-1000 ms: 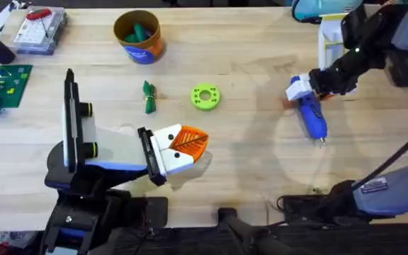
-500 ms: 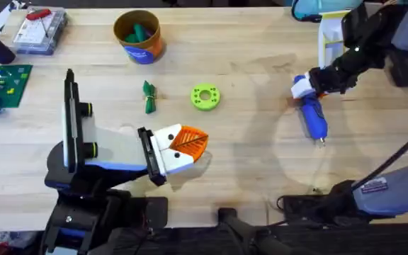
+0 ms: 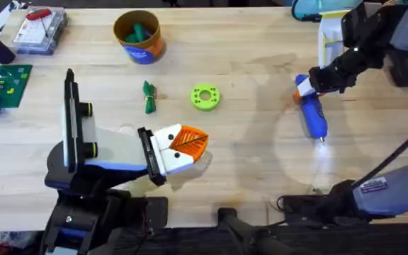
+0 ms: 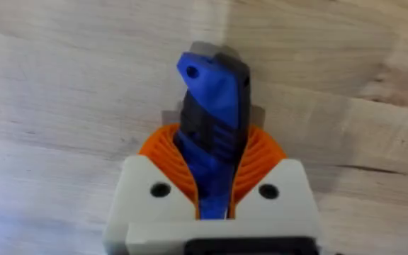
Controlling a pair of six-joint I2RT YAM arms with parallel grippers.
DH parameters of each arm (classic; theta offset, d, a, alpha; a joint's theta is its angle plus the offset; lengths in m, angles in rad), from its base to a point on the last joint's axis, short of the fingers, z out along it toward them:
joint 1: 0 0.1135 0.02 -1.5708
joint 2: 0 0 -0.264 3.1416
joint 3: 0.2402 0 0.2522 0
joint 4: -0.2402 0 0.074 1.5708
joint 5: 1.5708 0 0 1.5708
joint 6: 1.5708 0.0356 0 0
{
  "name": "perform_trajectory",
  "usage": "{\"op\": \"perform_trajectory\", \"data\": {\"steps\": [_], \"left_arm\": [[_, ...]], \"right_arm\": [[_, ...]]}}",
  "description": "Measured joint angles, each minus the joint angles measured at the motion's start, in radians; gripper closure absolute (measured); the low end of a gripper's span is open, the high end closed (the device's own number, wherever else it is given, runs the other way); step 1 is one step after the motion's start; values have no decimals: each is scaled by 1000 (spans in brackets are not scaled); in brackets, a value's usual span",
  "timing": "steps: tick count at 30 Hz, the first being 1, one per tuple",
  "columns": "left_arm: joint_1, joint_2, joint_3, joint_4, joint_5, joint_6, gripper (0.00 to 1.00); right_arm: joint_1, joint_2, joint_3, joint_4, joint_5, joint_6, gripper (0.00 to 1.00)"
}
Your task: Pick up the gripper from the table and insert it into the empty holder that is missing its gripper. Then pick up a screw, insert it into the mounting hole, and use the screwdriver to tighten it. Finally, clean up the table by picking up the vegetable and placing it into the bucket.
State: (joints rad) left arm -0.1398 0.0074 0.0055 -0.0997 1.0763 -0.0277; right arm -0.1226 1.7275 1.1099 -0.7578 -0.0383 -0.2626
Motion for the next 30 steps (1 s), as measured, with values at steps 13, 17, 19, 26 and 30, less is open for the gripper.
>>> {"op": "perform_trajectory", "data": {"steps": [13,17,19,26,30], "left_arm": [[0,0,0,0,0,0,985],[0,0,0,0,0,0,985],[0,0,0,0,0,0,985],[0,0,0,0,0,0,985],[0,0,0,-1,0,0,985]], "right_arm": [[0,0,19,-72,0,2,843],[0,0,67,-142,0,5,847],[1,-3,100,-170,0,5,849],[30,-72,206,-252,1,15,854],[69,-154,224,-255,1,40,857]]}}
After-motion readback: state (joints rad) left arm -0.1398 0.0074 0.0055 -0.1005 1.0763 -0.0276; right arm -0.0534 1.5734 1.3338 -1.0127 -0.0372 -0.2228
